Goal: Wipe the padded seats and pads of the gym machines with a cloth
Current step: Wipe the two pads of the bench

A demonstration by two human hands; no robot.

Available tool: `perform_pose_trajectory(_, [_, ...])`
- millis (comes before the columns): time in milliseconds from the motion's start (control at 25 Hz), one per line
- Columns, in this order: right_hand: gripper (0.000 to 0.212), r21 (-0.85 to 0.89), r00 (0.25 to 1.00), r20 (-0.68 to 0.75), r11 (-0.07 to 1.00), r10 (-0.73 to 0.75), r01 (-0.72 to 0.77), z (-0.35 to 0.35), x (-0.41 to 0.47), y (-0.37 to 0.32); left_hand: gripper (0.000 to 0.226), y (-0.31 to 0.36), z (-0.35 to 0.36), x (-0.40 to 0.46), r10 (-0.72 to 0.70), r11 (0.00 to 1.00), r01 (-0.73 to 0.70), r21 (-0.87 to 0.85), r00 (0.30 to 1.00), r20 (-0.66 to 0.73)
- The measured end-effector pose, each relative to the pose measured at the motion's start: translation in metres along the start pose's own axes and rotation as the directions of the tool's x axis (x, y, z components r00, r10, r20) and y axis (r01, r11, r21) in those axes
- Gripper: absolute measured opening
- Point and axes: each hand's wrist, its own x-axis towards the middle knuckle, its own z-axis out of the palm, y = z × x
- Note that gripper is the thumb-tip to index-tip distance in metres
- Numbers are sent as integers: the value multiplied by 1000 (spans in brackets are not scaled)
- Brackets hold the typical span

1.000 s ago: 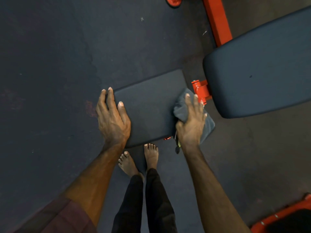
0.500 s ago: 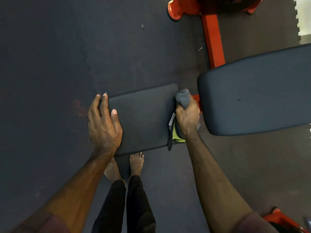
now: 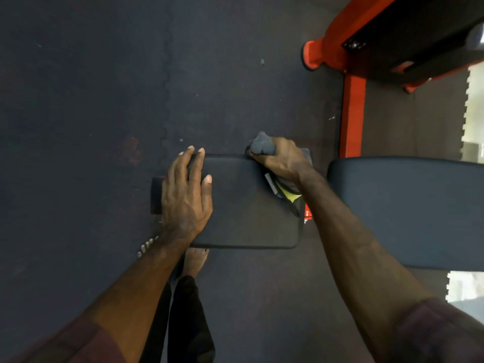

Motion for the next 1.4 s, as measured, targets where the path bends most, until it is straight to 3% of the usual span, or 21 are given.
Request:
perform_pose_trajectory(120, [27, -18, 994, 58, 995, -96, 97, 12, 7, -23, 54, -2, 1, 1, 0, 999, 0, -34, 1000, 1])
perform_pose_trajectory(320, [74, -63, 984, 27, 982, 178, -176, -2, 24, 22, 60, -1, -3, 1, -51, 993, 55, -104, 998, 40])
perform_pose_trajectory(360, [76, -66, 977, 26, 975, 212, -210, 1, 26, 15, 62, -2, -3, 2, -64, 990, 71, -119, 996, 58])
perform_pose_trajectory(440, [72, -52, 980, 37, 980, 195, -193, 11, 24, -17, 65, -4, -4, 0, -89, 980, 104, -168, 992, 95])
perform_pose_trajectory(600, [35, -20, 994, 98, 999, -47, 50, 44, 21, -96, 64, -16, -15, -21, -153, 922, 169, -348, 986, 73])
perform_pose_trajectory(680, [30, -104, 978, 152, 981, -145, 162, 56, 18, -126, 58, -18, -27, -32, -204, 863, 237, -447, 971, 123])
perform_pose_trajectory(800, [35, -418, 918, 241, 820, -314, 390, 77, 8, -152, 41, -26, -47, -46, -327, 757, 337, -560, 937, 121])
perform_pose_trajectory(880, [42, -577, 854, 295, 632, -429, 517, 95, -8, -159, 25, -34, -57, -59, -442, 709, 390, -587, 895, 61])
perform_pose_trajectory(960, [45, -710, 786, 381, 390, -486, 586, 119, -29, -159, 24, -48, -65, -79, -529, 675, 454, -581, 847, 48])
perform_pose_trajectory(1120, [43, -680, 649, 602, 127, -465, 722, 158, -80, -147, 21, -76, -79, -115, -577, 649, 519, -557, 812, 85])
perform_pose_trajectory(1200, [42, -685, 631, 619, 71, -467, 725, 147, -73, -151, 22, -79, -89, -119, -562, 645, 532, -549, 816, 131])
perform_pose_trajectory(1320, [48, -782, 783, 441, 241, -439, 575, 117, -50, -167, 28, -80, -97, -115, -503, 666, 491, -562, 852, 148])
perform_pose_trajectory(1400, [46, -794, 791, 420, 242, -444, 558, 124, -61, -167, 33, -82, -99, -106, -492, 679, 473, -562, 861, 130])
